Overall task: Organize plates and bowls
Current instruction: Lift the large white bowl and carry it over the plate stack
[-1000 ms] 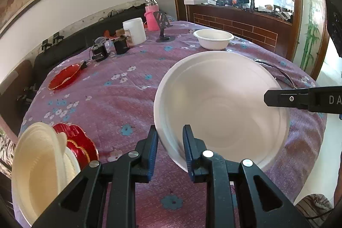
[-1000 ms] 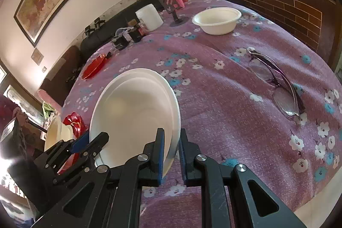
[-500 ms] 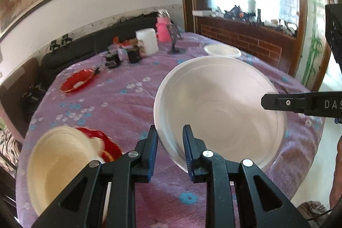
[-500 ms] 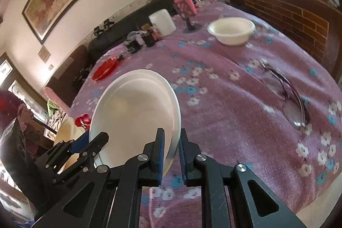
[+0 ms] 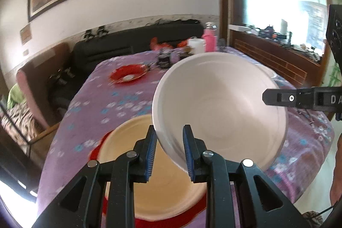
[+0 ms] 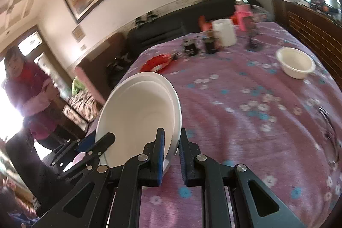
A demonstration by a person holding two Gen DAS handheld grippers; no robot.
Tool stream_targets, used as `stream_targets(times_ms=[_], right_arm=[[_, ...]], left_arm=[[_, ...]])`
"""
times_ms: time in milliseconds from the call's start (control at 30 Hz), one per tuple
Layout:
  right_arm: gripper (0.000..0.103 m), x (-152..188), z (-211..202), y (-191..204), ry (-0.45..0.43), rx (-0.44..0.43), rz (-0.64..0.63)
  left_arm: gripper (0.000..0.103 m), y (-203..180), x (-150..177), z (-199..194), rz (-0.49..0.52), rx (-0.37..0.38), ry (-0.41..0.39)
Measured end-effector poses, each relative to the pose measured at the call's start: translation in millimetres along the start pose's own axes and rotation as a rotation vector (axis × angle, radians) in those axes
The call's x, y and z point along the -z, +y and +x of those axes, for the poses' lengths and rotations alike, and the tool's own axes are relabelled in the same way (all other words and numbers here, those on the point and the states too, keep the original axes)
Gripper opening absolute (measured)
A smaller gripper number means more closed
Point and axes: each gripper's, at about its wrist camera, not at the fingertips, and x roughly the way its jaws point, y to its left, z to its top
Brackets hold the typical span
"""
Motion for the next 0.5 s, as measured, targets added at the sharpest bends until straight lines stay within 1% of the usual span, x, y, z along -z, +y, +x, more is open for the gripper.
stream_targets(times_ms=[233,500], right_arm=[[0.014,7.6,32.7,30.2,0.062,-0.055,-0.041],[0.015,15.8,49.2,46.4,0.108,-0.079,-0.071]], left_arm=[[0.023,34.7,16.6,-8.9,-0.054,-0.063,0.024],[0.023,54.7,21.3,-10.7,-0.093,-0.091,0.03]])
